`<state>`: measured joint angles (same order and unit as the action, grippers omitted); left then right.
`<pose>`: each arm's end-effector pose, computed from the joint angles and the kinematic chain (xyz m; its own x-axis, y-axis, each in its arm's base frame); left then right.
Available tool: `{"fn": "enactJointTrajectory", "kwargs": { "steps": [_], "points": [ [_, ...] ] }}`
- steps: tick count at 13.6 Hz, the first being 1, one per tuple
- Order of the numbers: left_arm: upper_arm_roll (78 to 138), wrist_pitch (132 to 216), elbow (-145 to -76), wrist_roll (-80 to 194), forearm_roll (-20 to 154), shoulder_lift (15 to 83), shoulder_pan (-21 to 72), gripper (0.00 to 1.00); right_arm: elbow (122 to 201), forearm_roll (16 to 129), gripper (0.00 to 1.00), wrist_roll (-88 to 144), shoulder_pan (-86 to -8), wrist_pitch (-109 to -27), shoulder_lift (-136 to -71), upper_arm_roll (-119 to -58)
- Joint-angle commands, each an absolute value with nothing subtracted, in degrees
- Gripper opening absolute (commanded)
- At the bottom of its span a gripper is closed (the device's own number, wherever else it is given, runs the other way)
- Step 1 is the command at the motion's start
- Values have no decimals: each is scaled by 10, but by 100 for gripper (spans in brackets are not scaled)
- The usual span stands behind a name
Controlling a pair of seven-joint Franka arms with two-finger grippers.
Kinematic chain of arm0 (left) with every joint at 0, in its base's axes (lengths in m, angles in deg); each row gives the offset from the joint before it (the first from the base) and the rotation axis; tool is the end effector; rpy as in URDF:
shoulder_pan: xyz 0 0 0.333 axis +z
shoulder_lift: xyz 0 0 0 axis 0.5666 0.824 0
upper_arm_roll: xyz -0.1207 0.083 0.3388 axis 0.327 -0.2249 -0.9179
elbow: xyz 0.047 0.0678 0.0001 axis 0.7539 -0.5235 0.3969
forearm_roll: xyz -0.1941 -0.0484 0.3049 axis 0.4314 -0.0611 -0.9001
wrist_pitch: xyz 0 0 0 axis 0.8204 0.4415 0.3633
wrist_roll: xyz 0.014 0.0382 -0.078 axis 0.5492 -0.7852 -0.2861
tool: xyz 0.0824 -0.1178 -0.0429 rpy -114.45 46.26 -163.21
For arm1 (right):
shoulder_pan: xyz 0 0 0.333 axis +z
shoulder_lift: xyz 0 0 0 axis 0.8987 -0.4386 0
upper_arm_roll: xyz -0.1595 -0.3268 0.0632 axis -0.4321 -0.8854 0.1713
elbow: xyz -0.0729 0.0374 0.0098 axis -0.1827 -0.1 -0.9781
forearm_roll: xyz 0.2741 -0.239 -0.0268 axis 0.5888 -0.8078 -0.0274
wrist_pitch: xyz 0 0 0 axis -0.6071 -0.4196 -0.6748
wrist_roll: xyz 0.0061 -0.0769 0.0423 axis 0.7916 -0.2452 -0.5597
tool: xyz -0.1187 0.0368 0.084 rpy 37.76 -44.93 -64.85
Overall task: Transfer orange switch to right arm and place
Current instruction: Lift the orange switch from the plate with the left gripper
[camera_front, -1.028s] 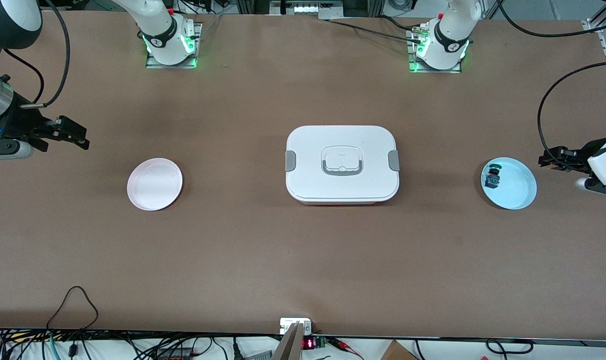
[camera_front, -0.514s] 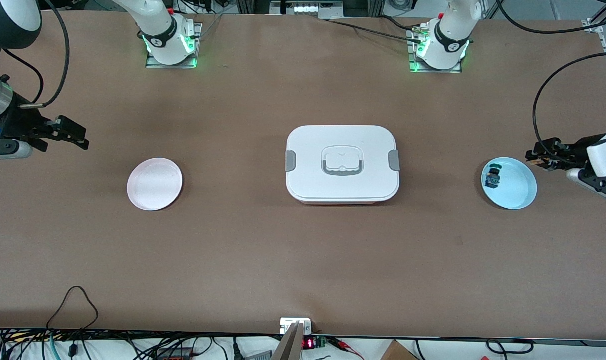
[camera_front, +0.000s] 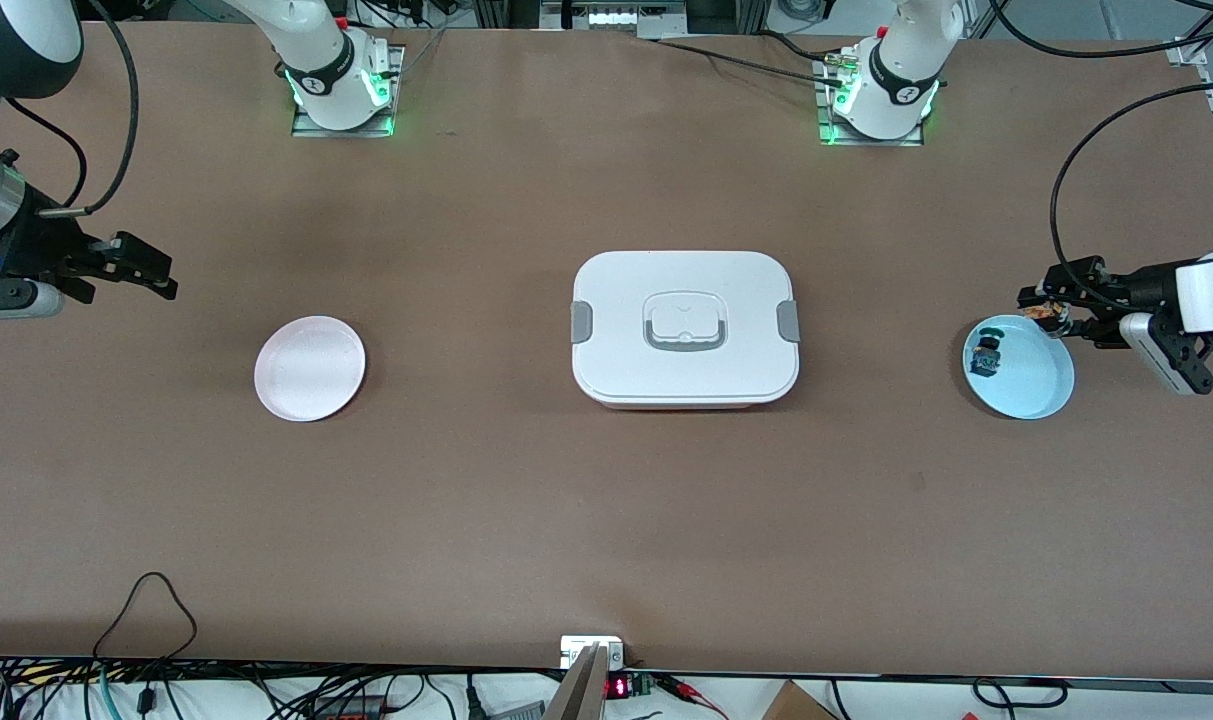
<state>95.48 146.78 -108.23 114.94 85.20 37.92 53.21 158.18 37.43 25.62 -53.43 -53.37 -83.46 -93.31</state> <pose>0.5649 0.0644 0.4616 0.8481 -0.5158 0.1210 -0.4847 -0.6632 0.5704 0.5600 0.0101 0.5785 0.9983 0.0469 0.0354 0.0476 -0.9987 -0.0193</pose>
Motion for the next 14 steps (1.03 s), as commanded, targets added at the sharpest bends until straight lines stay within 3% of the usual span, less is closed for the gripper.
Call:
{"fn": "enactJointTrajectory", "kwargs": {
  "steps": [1,6,14],
  "points": [
    [962,1441,-1080,1210,918,378,532,0,1576,369,100,260,-540,-534,-837,-931],
    [992,1431,-1089,1285,1040,385,527,0,1576,369,100,260,-540,-534,-837,-932],
    [991,1428,-1124,1446,1275,399,436,0,1576,373,100,258,-541,-553,-837,-932]
  ]
}}
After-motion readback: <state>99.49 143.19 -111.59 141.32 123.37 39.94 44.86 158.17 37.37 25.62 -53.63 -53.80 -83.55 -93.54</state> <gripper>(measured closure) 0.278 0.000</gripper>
